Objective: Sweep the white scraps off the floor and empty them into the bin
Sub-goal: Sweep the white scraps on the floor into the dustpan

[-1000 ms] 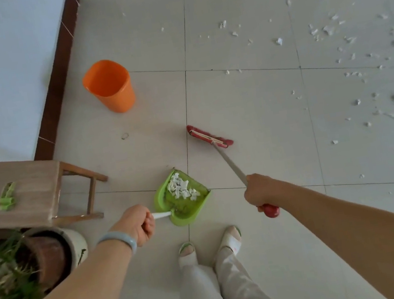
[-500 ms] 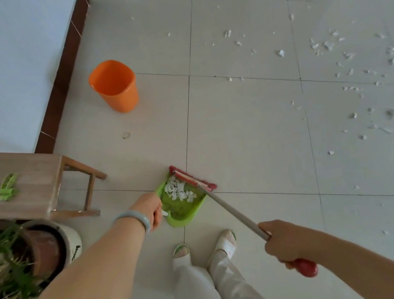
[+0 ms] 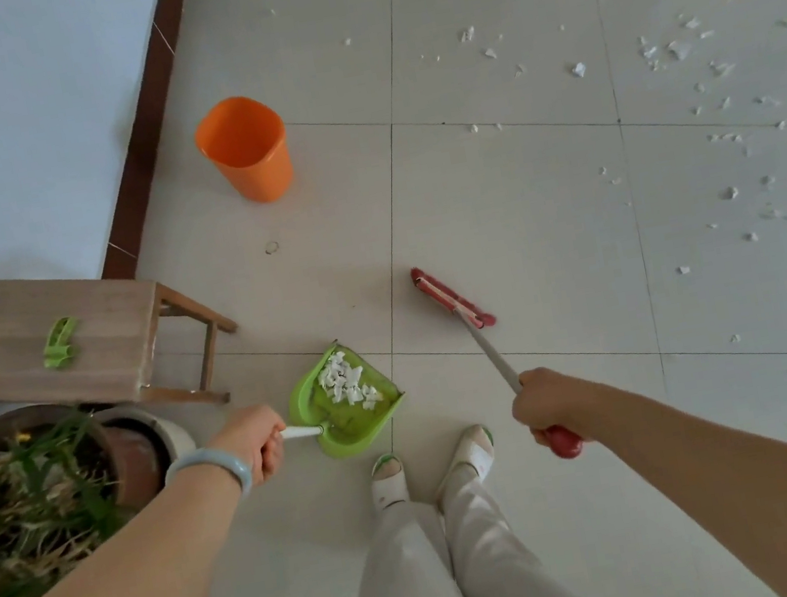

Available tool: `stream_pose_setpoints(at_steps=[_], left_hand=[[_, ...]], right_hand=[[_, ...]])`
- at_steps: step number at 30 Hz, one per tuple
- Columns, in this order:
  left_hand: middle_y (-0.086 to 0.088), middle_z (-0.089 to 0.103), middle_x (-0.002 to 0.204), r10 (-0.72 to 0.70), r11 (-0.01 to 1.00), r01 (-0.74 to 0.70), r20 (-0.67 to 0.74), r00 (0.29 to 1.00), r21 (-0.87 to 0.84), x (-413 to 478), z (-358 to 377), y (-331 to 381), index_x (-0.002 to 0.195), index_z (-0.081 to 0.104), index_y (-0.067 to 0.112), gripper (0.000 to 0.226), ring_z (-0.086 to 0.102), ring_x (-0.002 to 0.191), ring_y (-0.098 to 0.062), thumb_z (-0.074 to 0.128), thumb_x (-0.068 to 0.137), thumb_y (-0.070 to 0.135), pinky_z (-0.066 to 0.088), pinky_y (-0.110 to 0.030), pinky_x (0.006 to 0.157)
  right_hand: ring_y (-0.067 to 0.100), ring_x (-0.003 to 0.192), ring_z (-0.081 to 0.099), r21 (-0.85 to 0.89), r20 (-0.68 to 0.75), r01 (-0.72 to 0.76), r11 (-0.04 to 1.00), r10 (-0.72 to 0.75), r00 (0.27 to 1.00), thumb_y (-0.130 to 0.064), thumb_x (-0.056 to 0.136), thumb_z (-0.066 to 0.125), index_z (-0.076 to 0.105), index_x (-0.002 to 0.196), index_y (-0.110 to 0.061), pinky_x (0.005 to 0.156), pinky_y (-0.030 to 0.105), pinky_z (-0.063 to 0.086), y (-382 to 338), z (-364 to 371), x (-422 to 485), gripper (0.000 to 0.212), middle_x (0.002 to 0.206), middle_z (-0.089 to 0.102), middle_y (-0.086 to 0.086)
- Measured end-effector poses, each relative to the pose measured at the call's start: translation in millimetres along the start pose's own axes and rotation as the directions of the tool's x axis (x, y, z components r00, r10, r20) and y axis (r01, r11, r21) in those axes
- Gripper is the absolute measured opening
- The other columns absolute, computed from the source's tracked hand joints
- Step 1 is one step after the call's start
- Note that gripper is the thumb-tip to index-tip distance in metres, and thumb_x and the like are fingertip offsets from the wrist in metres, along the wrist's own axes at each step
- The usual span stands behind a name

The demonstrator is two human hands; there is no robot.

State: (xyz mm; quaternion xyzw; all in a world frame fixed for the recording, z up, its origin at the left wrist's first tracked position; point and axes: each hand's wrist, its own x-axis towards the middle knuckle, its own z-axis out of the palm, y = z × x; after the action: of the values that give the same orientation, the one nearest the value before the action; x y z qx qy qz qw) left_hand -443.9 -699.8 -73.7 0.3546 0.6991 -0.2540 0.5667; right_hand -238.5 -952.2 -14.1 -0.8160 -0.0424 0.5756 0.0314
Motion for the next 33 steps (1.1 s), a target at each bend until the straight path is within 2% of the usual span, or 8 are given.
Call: stream_pose_setpoints(at_steps=[4,8,12,16,19,23,26,33], left_hand=[[0.004,0.029,0.027,-0.005,1.0,0.005,-0.029,1.0,0.001,5.1,-3.5,-15.7,0.057,0.034,0.016,0.034,0.022,0.017,-0.006,0.037,0.091,0.01,0.021,-0.004,0.029],[0.003,0.031,0.029,0.005,0.998,-0.006,-0.024,1.0,-0.064,6.5,-4.9,-23.5,0.06,0.035,0.014,0.03,0.025,0.018,-0.006,0.036,0.09,0.009,0.024,-0.005,0.03],[-0.002,0.037,0.031,0.029,0.999,-0.03,-0.049,0.998,-0.036,9.7,-13.3,-27.3,0.061,0.042,0.007,0.026,0.03,0.019,-0.01,0.037,0.087,0.005,0.032,-0.009,0.036],[0.005,0.04,0.023,0.167,0.977,-0.155,-0.075,0.983,0.146,14.2,-17.8,-31.9,0.06,0.042,0.011,0.034,0.039,0.023,-0.005,0.039,0.094,0.003,0.034,-0.019,0.045],[0.004,0.048,0.034,0.267,0.94,-0.233,-0.113,0.957,0.248,14.6,-16.7,-35.3,0.062,0.036,0.019,0.035,0.044,0.042,-0.007,0.041,0.095,0.008,0.038,-0.017,0.045],[-0.012,0.058,0.072,0.348,0.782,-0.197,-0.152,0.925,0.591,9.0,-6.5,-33.3,0.066,0.051,0.006,0.029,0.057,0.07,-0.027,0.047,0.092,0.018,0.041,-0.029,0.066],[-0.012,0.07,0.101,0.414,0.544,-0.131,-0.129,0.901,0.829,0.2,0.9,-29.9,0.093,0.067,0.002,0.033,0.067,0.098,-0.029,0.047,0.094,0.028,0.049,-0.031,0.08],[-0.009,0.063,0.122,0.418,0.382,-0.064,-0.111,0.902,0.922,-0.1,4.8,-23.4,0.12,0.059,0.005,0.043,0.061,0.111,-0.026,0.053,0.092,0.036,0.048,-0.033,0.098]], right_hand=[[0.02,0.057,0.054,-0.027,0.154,0.045,0.999,-0.04,0.987,0.002,0.091,0.039,0.043,0.104,-0.004,0.043,0.022,0.039,-7.6,63.2,-24.5,0.015,0.067,0.048,0.007],[0.013,0.047,0.049,0.138,0.236,-0.019,0.99,-0.014,0.972,0.0,0.086,0.037,0.046,0.121,-0.008,0.042,0.022,0.041,-5.3,82.9,-45.2,0.037,0.073,0.052,0.01],[0.013,0.045,0.049,0.121,0.194,0.062,0.991,-0.085,0.977,-0.003,0.086,0.04,0.05,0.122,-0.01,0.043,0.02,0.041,-2.6,60.0,-55.5,0.038,0.07,0.053,0.009],[0.016,0.051,0.049,-0.032,0.086,0.172,0.985,-0.169,0.982,-0.001,0.085,0.035,0.049,0.091,-0.014,0.048,0.025,0.047,-24.9,46.2,-45.2,0.021,0.075,0.05,0.007],[0.018,0.059,0.056,-0.235,0.003,0.191,0.953,-0.196,0.981,-0.004,0.089,0.036,0.048,0.107,-0.011,0.056,0.027,0.05,-48.0,35.7,-21.0,0.023,0.082,0.051,0.005],[0.022,0.081,0.057,-0.375,-0.025,0.228,0.899,-0.255,0.967,-0.005,0.094,0.036,0.045,0.128,-0.001,0.07,0.028,0.049,-67.6,30.6,2.2,0.036,0.077,0.045,0.001],[0.019,0.068,0.058,-0.377,0.018,0.205,0.903,-0.215,0.977,-0.002,0.091,0.035,0.048,0.125,-0.002,0.053,0.022,0.046,-59.9,36.4,5.3,0.036,0.076,0.049,0.003],[0.014,0.048,0.05,-0.136,0.228,0.148,0.98,-0.114,0.967,-0.002,0.086,0.038,0.049,0.119,-0.011,0.045,0.023,0.043,0.5,55.6,-33.6,0.036,0.072,0.052,0.007]])
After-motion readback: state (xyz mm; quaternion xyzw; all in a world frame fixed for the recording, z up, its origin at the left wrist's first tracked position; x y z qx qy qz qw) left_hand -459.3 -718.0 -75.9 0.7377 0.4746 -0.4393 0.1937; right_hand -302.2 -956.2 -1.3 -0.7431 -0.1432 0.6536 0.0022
